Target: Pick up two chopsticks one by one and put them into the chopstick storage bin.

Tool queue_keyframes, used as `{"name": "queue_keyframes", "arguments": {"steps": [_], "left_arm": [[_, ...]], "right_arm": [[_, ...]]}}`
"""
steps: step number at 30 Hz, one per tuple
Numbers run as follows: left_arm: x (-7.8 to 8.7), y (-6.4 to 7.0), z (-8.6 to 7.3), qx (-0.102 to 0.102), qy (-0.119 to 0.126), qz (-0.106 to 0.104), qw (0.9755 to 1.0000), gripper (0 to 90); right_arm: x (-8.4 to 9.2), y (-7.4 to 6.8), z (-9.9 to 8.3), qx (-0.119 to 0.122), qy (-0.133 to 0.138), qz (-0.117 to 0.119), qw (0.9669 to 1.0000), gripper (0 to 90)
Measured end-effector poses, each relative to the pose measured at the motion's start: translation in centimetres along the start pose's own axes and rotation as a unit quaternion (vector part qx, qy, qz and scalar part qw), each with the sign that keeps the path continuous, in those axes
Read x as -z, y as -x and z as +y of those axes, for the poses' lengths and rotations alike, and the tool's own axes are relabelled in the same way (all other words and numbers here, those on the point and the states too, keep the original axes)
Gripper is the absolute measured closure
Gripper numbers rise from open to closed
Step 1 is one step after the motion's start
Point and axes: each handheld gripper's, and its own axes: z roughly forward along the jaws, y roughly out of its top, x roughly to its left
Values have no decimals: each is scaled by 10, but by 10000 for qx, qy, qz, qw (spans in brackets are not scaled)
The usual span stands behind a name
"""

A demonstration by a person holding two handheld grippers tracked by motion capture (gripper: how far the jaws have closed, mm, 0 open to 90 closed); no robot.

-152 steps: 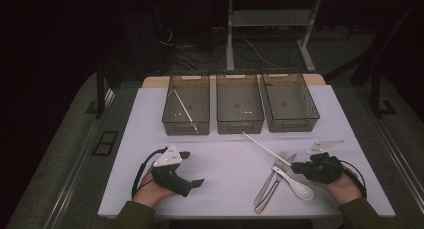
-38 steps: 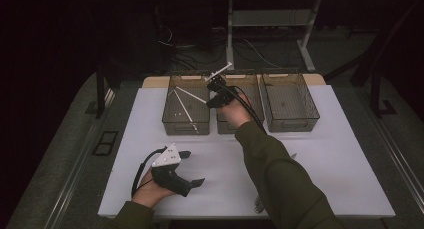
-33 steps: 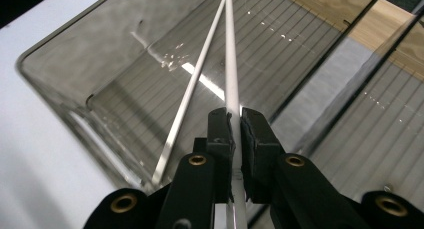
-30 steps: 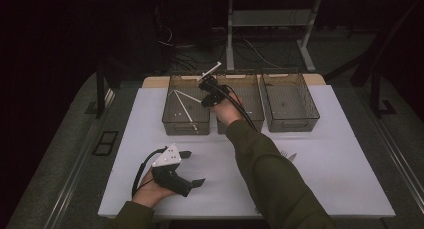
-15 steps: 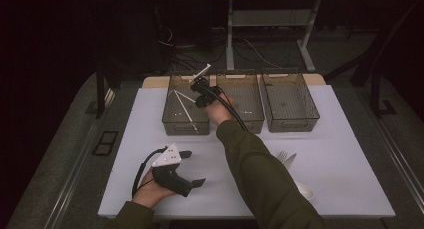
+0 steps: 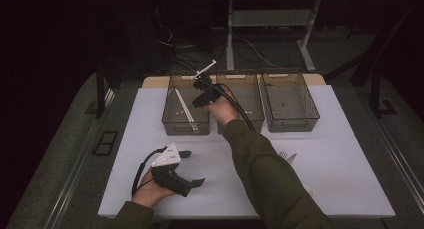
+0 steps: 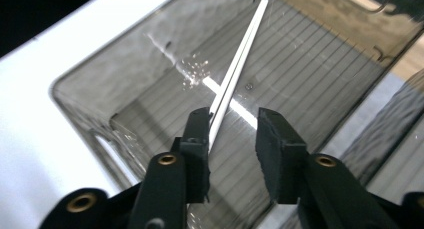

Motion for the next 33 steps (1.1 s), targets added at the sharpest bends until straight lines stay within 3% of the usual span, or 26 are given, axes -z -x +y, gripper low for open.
{"name": "queue_keyframes", "arguments": {"steps": [3,6,9,22,33], "left_arm": [[0,1,0,59,17,6,10000,0],[-1,1,0,35,-17,16,10000,0],[-1,1,-1,45,-16,18,10000,0],[-1,1,-1,30,-108,38,9999,0],[-1,1,-2,34,-104,68,9999,0]], "right_arm": [[15,1,-4,82,169,310,9993,556],[32,2,-12,278,394,290,9984,500],[46,6,-22,370,449,335,9977,458],[94,34,-71,348,729,767,9938,377],[134,44,-117,403,1015,846,9904,338]]}}
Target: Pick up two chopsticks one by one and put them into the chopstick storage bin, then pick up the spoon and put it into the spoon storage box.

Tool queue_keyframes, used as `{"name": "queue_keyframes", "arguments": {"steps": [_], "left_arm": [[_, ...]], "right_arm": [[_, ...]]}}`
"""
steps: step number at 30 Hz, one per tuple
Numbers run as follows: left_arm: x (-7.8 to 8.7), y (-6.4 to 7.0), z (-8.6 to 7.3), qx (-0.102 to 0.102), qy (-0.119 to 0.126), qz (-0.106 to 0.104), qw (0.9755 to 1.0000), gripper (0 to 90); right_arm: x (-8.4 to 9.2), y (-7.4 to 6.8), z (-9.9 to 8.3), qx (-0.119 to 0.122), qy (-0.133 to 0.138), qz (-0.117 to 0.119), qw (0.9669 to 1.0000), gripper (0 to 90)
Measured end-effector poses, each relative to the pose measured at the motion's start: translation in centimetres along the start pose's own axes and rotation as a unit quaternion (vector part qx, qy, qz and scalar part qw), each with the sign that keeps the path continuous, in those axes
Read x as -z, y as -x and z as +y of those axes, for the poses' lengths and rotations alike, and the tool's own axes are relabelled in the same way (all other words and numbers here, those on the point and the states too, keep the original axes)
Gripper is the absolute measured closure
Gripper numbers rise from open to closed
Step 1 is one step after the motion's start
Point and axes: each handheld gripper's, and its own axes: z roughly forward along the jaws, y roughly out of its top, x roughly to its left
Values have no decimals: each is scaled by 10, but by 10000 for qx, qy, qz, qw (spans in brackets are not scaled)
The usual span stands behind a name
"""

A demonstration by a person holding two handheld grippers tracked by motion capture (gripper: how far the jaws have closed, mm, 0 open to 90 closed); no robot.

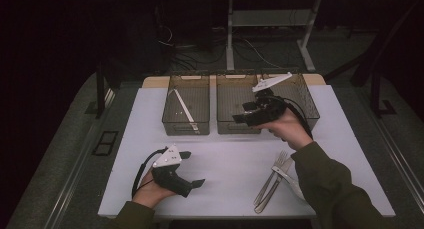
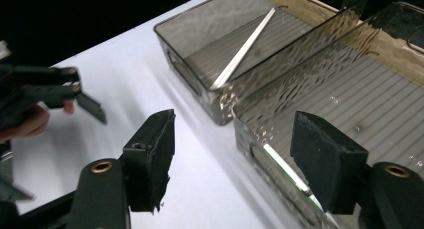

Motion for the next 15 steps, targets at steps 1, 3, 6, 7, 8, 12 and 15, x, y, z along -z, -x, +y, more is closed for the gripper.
{"name": "queue_keyframes", "arguments": {"steps": [1,3,6,7,8,12,15], "left_arm": [[0,0,0,2,3,7,10000,0],[1,0,0,-3,7,14,10000,0],[2,-1,0,-28,9,30,10000,0],[2,-1,0,-27,8,33,10000,0],[2,-1,0,-6,5,29,10000,0],[2,-1,0,-15,7,24,10000,0],[2,0,0,-8,14,44,10000,0]], "right_arm": [[4,-1,-4,-7,9,29,10000,338],[11,-1,-10,-4,64,53,10000,335],[20,-2,-20,39,112,56,9999,330],[23,-2,-23,50,131,39,9999,329],[26,-2,-27,40,151,39,9999,329],[37,-1,-42,36,208,9,9998,329],[43,2,-56,-20,240,-37,9997,330]]}}
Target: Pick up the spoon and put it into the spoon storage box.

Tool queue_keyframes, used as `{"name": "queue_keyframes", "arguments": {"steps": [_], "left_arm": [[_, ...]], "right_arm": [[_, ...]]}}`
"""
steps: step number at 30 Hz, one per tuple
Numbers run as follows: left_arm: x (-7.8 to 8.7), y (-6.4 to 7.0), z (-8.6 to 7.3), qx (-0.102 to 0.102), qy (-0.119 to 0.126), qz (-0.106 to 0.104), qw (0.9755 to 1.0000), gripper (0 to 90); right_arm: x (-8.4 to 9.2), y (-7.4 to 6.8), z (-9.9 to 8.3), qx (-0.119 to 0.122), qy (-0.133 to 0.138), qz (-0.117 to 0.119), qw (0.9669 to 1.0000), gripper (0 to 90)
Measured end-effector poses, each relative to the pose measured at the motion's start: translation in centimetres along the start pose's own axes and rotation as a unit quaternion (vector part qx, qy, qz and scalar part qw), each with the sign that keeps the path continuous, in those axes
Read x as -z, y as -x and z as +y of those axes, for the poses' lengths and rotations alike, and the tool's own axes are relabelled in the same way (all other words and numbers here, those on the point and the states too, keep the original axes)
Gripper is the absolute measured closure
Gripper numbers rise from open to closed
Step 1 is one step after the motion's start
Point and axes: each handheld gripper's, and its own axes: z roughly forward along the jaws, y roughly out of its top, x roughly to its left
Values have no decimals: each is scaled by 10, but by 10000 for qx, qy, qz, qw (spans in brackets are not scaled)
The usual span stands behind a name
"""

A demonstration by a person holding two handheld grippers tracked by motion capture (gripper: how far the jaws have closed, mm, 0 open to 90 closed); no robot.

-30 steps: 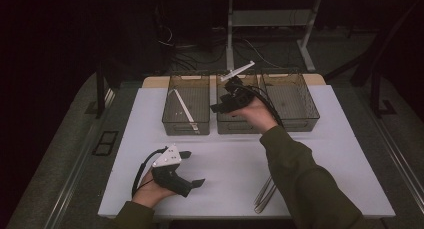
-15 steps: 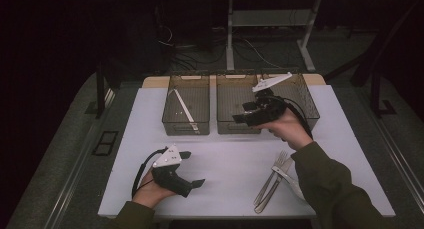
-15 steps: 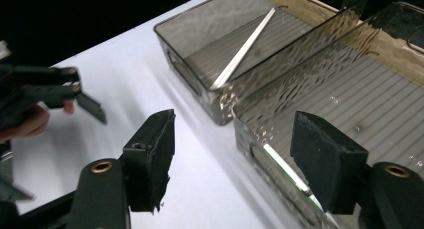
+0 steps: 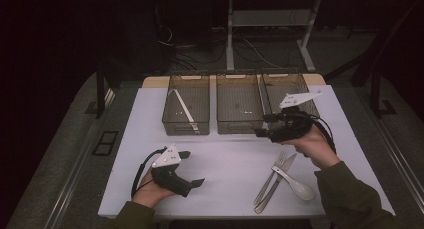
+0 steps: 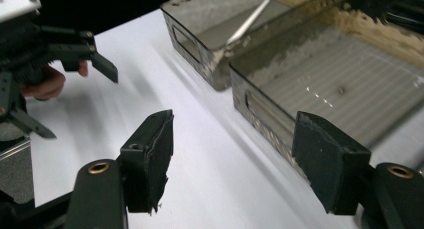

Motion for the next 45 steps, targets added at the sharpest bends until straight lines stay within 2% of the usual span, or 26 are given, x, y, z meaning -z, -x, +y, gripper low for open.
{"name": "queue_keyframes", "arguments": {"steps": [3,13,22,31,38,45], "left_arm": [[0,0,0,47,15,16,10000,0],[1,0,0,73,13,43,10000,0],[3,0,0,58,43,67,10000,0],[3,-1,-1,68,6,71,10000,0],[3,-1,-1,54,7,70,10000,0],[2,0,-1,58,7,69,10000,0]], "right_arm": [[6,4,-14,-108,7,-61,9999,330],[27,6,-52,-220,12,-202,9996,330],[40,4,-87,-281,-234,-311,9989,330],[49,-1,-111,-380,-433,-303,9979,329],[53,-3,-131,-444,-689,-381,9959,330],[57,-8,-144,-526,-860,-358,9943,347]]}}
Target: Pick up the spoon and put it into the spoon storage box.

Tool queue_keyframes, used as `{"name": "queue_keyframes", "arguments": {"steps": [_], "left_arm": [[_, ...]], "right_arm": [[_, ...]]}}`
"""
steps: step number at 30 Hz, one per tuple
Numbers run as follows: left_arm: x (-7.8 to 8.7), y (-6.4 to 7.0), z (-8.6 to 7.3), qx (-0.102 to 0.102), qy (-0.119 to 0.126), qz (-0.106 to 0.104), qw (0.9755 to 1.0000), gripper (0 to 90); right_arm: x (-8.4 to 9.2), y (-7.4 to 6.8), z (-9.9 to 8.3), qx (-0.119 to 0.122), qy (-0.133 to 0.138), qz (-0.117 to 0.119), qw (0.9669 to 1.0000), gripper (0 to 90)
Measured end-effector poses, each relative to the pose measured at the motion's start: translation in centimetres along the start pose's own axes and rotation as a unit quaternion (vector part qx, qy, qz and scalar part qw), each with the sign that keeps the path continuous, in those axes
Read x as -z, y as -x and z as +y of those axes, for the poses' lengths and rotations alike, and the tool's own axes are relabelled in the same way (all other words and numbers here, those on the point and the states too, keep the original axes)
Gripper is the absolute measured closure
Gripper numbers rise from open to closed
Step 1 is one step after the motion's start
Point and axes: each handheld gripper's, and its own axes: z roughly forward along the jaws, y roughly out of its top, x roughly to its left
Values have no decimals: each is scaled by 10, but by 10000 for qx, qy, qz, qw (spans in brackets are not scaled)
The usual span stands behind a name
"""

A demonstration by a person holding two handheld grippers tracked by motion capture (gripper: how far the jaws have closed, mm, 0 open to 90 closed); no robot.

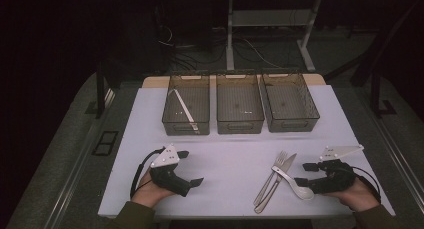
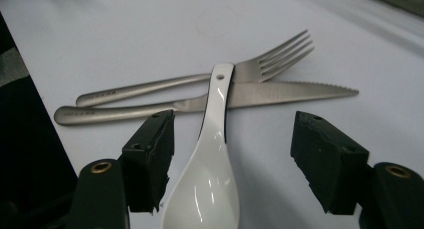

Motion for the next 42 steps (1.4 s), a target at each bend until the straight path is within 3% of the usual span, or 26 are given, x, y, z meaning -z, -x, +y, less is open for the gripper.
{"name": "queue_keyframes", "arguments": {"steps": [9,20,33,42], "left_arm": [[0,0,0,-7,-16,-10,10000,0],[-1,0,0,-15,-35,-21,10000,0],[-1,1,0,-22,-39,-24,10000,0],[-2,1,0,-27,-55,-31,10000,0]], "right_arm": [[-4,-5,-12,64,-393,58,9992,409],[-10,-8,-16,142,-674,62,9976,491],[-15,-14,-16,431,-858,-28,9954,555],[-16,-17,-15,523,-906,176,9944,673]]}}
